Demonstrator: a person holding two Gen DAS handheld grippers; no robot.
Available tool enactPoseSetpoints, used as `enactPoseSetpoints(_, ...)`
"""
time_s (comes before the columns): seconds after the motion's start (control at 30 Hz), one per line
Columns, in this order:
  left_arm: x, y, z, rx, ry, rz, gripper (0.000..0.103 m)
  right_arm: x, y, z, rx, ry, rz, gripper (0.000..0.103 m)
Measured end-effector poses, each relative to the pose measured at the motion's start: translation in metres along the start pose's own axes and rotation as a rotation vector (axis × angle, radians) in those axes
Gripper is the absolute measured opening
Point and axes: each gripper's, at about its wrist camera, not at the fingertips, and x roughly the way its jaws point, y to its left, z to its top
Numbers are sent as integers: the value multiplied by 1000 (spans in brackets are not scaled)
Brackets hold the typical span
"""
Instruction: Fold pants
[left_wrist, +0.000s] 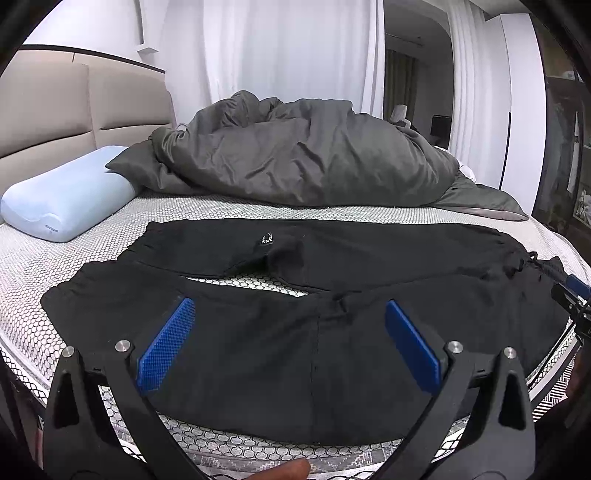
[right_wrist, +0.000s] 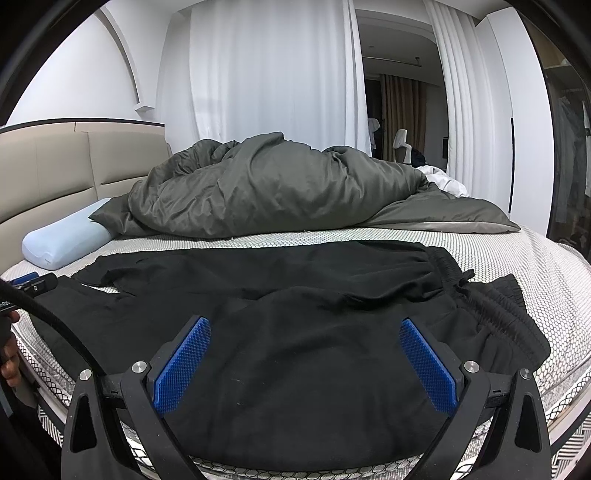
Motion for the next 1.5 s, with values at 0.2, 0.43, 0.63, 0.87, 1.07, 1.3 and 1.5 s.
enactPoseSetpoints(0.2,0,2,3,-11,4,8,102,-1,0,-1,-6,0,-3,103)
enactPoseSetpoints(0.43,3,12,5,-42,11,38,102,1,-5,-1,19,22,-3,103)
enactPoseSetpoints(0.63,-2,50,5,-121,15,106,102,5,-20,8,47,91,24,103)
enactPoseSetpoints(0.87,-12,126,-3,-278,21,206,102,0,-54,19,2,113,-53,103)
enactPoseSetpoints(1.07,-3,192,-17,-454,98,253,101,6,-97,8,76,153,-53,103)
enactPoseSetpoints(1.3,23,224,-35,-544,234,257,74,14,-122,-12,82,224,-97,103)
enactPoseSetpoints(1.5,44,231,-31,-482,261,306,42,5,-144,-25,110,212,-123,103)
